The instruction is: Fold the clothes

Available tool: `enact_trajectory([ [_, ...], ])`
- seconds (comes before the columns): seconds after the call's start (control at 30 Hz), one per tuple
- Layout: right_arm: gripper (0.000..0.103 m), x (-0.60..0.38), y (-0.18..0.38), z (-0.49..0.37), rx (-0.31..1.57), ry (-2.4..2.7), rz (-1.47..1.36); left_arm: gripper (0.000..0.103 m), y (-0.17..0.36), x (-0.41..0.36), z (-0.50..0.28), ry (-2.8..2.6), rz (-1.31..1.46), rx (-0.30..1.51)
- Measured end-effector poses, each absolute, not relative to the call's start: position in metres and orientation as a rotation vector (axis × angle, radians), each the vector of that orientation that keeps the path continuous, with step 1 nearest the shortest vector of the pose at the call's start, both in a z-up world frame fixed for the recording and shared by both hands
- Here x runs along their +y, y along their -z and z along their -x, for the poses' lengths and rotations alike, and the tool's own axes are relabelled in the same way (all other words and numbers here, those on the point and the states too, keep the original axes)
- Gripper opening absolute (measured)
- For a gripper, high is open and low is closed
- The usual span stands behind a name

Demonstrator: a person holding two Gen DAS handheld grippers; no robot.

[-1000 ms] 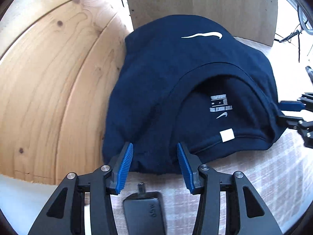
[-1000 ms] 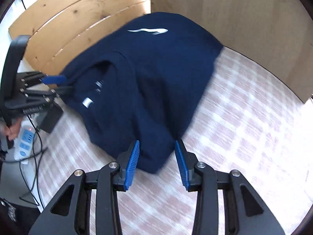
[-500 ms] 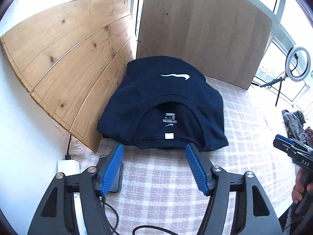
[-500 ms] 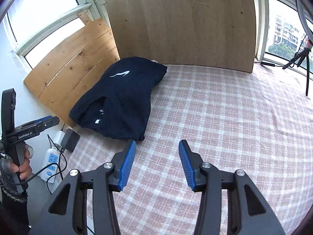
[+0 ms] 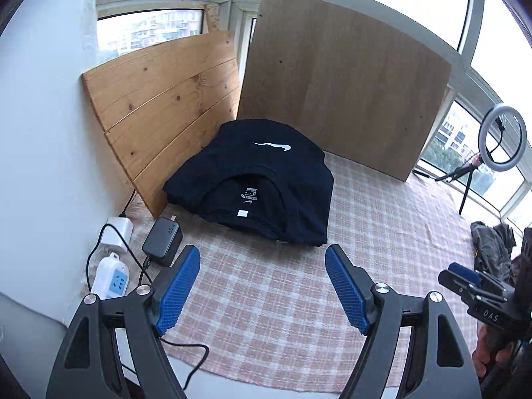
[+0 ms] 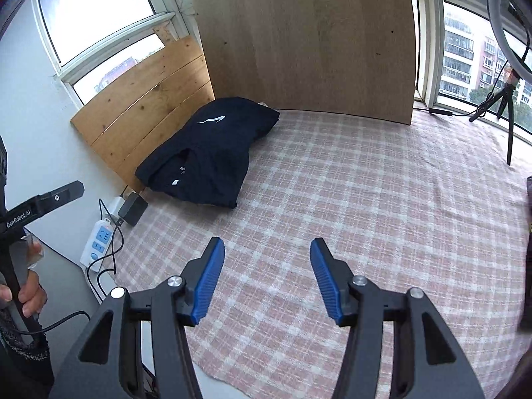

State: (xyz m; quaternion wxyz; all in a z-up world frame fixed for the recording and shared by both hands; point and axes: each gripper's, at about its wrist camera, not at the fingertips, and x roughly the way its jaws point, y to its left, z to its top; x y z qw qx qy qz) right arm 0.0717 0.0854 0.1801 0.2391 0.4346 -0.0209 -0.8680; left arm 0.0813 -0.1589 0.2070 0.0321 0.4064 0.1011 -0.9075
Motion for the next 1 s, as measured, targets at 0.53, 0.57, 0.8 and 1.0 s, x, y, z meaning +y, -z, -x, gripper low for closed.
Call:
enact_trajectory([
  [0.53,0.053,0.165,-0.166,-0.103,-0.008,2.312,-1.166,0.076,-0.204,-0.082,-0.158,2.684,-1.244,0.310],
  [0.57,0.053,0.168,-0.165,-0.104,-0.012,2.308,-1.171,0.076,-0.203,-0.079,-0.161,2.680,-1.247,0.312],
  [0.8,0.053,0.179,-0.162,-0.111,0.005,2.303,-1.166,0.076,-0.207,-0.072,-0.175,2.648,-1.222,0.335],
  [1.0,0.053,0.183,-0.161,-0.114,-0.007,2.295,-1.163,0.077,-0.209,-0.067,-0.182,2.660,-1.211,0.375],
])
